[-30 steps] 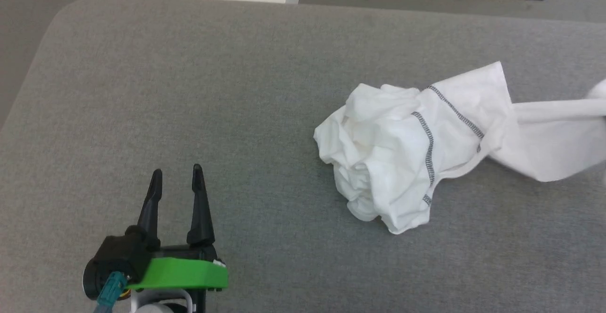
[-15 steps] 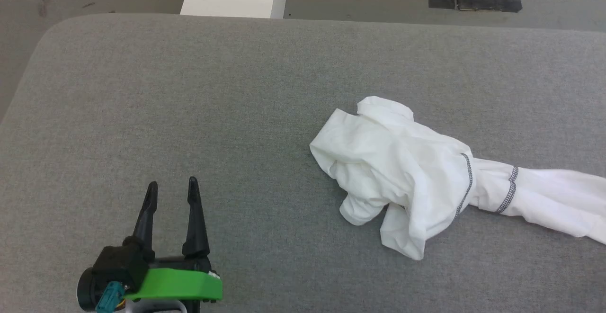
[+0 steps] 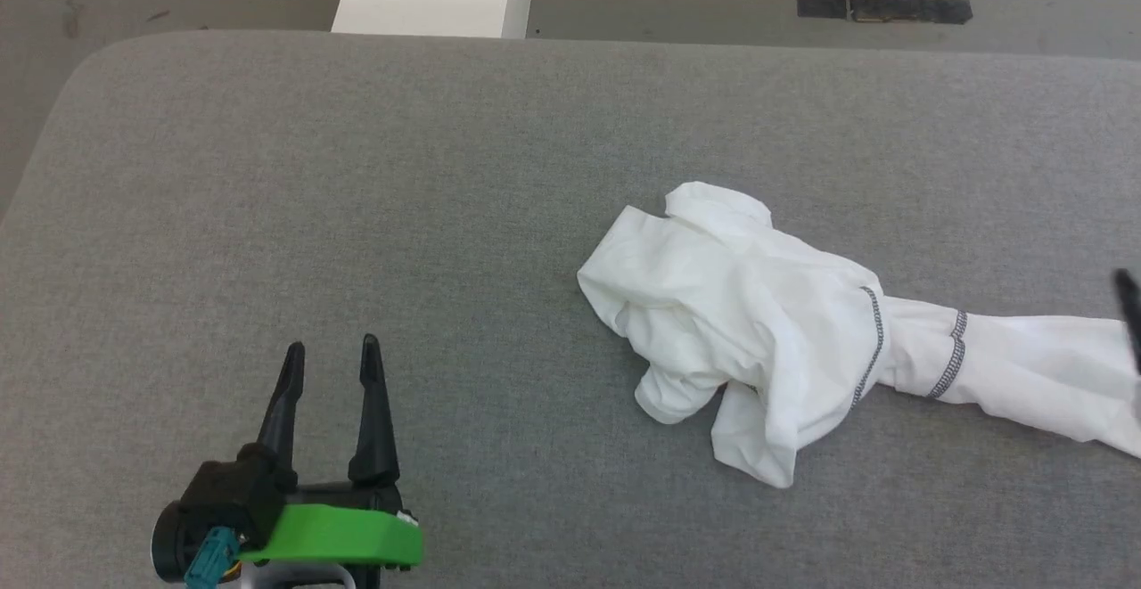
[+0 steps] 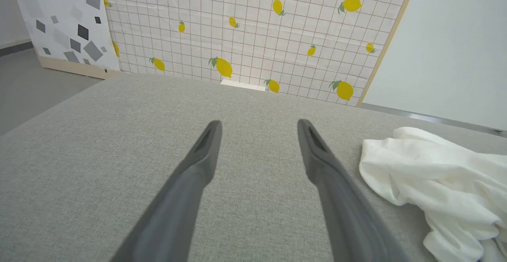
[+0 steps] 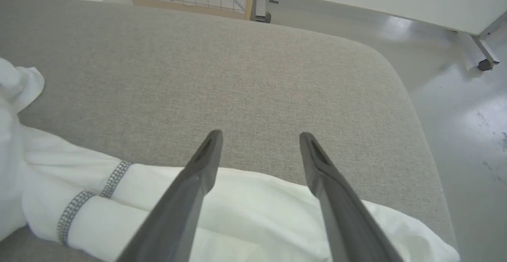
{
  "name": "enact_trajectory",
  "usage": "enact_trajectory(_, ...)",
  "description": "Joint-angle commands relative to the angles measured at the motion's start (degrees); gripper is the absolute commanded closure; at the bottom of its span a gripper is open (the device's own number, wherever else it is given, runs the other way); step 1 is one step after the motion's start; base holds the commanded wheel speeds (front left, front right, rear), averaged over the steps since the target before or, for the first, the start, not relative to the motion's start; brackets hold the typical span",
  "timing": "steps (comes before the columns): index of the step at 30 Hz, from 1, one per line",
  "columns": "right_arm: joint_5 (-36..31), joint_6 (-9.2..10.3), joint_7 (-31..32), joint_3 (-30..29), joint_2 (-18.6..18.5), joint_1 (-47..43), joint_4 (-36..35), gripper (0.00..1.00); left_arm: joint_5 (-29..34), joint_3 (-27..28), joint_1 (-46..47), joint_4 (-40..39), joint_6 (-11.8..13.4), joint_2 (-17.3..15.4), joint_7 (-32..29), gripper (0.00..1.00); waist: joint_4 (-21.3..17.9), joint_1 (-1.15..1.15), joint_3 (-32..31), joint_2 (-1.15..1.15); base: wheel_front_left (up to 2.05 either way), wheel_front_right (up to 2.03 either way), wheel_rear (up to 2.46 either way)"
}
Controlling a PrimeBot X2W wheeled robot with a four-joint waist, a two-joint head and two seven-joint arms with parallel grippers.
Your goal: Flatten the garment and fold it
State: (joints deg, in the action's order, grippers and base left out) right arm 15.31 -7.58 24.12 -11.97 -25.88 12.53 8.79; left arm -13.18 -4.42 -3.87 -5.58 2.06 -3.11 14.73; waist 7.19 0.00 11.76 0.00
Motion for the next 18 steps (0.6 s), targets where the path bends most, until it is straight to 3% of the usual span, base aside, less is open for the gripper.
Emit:
enact_trajectory(1, 1.3, 0.09, 1.0, 1.4, -0.2, 0.3, -0.7, 0.0, -0.4, -0.1, 0.9, 0.3, -0.1, 0.2, 0.3, 0.0, 0.4, 0.0, 0.8, 0.0, 0.0, 0.0, 0.0)
enact_trajectory(5, 4.7, 0.09, 4.6, 9.0, -2.7, 0.0, -2.4, 0.0, -1.0, -0.9, 1.9, 0.7, -0.2, 0.2, 0.3, 0.0, 1.7, 0.0, 2.7, 0.0, 0.0, 0.0, 0.0)
enact_trajectory(13, 9.9, 0.09, 11.8, 21.8, -8.6, -0.2, 1.7, 0.0, -1.2, -2.0, 3.8, 1.4, -0.4, 0.2, 0.3, 0.0, 4.7, 0.0, 5.1, 0.0, 0.0, 0.0, 0.0)
enact_trajectory(14, 11.2, 0.09, 13.5, 23.9, -9.9, -0.3, 1.8, 0.09, -1.2, -2.1, 3.9, 1.5, -0.4, 0.2, 0.3, 0.0, 5.0, 0.0, 5.1, 0.0, 0.0, 0.0, 0.0)
enact_trajectory(15, 11.9, 0.09, 14.1, 24.9, -10.9, -0.2, 1.8, 0.51, -1.3, -2.2, 4.0, 1.6, -0.3, 0.2, 0.3, 0.0, 5.2, 0.0, 5.1, 0.0, 0.0, 0.0, 0.0)
enact_trajectory(16, 12.3, 0.09, 13.9, 25.7, -12.1, 0.4, 1.5, 1.0, -1.3, -2.2, 4.0, 1.7, -0.2, 0.2, 0.3, 0.0, 5.4, 0.0, 5.0, 0.0, 0.0, 0.0, 0.0)
enact_trajectory(18, 11.7, 0.09, 12.1, 26.1, -13.9, 1.9, 1.4, 1.0, -1.4, -2.3, 4.0, 1.9, -0.2, 0.2, 0.3, 0.0, 5.6, 0.0, 4.7, 0.0, 0.0, 0.0, 0.0)
